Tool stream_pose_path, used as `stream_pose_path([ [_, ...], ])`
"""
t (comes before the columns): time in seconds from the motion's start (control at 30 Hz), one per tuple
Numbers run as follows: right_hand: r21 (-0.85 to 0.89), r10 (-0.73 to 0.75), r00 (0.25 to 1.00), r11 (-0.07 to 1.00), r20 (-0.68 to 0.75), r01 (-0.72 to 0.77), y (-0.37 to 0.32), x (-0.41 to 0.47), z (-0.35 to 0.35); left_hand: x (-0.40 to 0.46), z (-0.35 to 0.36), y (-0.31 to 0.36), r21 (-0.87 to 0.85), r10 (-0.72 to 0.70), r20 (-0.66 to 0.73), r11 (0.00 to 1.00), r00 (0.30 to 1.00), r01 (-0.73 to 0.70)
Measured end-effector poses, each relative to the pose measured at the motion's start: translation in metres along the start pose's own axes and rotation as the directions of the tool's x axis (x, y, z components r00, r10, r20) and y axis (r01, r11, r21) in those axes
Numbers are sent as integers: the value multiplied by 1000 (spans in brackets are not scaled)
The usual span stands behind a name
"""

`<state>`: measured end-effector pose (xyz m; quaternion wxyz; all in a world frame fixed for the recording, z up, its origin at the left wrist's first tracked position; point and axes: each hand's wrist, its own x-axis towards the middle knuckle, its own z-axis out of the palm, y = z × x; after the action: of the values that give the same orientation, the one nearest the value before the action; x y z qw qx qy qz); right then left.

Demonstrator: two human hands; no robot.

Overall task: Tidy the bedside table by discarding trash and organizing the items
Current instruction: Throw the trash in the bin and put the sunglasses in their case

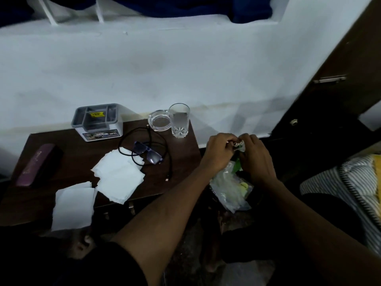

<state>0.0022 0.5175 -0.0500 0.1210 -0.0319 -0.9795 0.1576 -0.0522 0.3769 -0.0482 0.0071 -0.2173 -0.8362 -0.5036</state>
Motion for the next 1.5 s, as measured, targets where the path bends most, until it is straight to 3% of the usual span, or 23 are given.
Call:
stream_pose_path([
  [0.17, -33, 186, 967, 983, 174, -183, 39, -19, 28, -8, 9, -3, 57, -51, 81, 997, 995, 47],
  [0.3, -44, 300, 930, 954, 214, -297, 52, -33, 48, -9, -14, -15, 59, -22, 65, 998, 998, 18],
  [0.4, -73, 270, 916, 963, 295, -260, 56, -40, 58, -14, -40, -18, 51, -4, -19, 999, 1000, 5],
  [0.53, -77, 110, 925, 993, 363, -88, 56, -51, 69, -37, -84, -21, 85, 41, -92, 996, 995, -33],
  [0.63, -77, 94, 957, 994, 276, -75, 58, -45, 65, -63, -131, -29, 272, 147, -148, 957, 978, -103],
  [0.8, -5, 70, 995, 998, -76, -70, 28, -1, 32, -115, -251, -62, 468, 174, -274, 883, 946, -27],
  [0.93, 144, -69, 978, 985, -196, 99, -52, 43, -2, -151, -357, -86, 560, 99, -517, 790, 851, 249],
  [1.07, 153, -282, 891, 923, -355, 353, -151, 53, -12, -175, -426, -127, 480, -114, -654, 702, 748, 527],
  [1.17, 101, -451, 863, 871, -227, 482, -205, 61, 10, -189, -449, -158, 545, -301, -603, 520, 739, 657],
  [1.27, 41, -579, 812, 812, -74, 582, -244, 64, 43, -194, -441, -182, 540, -511, -550, 386, 661, 748],
  [1.4, 93, -617, 786, 785, 28, 613, -290, 61, 72, -199, -413, -207, 523, -591, -497, 381, 636, 762],
  [1.5, 165, -644, 764, 758, 32, 631, -313, 52, 85, -200, -397, -215, 455, -565, -519, 452, 641, 767],
])
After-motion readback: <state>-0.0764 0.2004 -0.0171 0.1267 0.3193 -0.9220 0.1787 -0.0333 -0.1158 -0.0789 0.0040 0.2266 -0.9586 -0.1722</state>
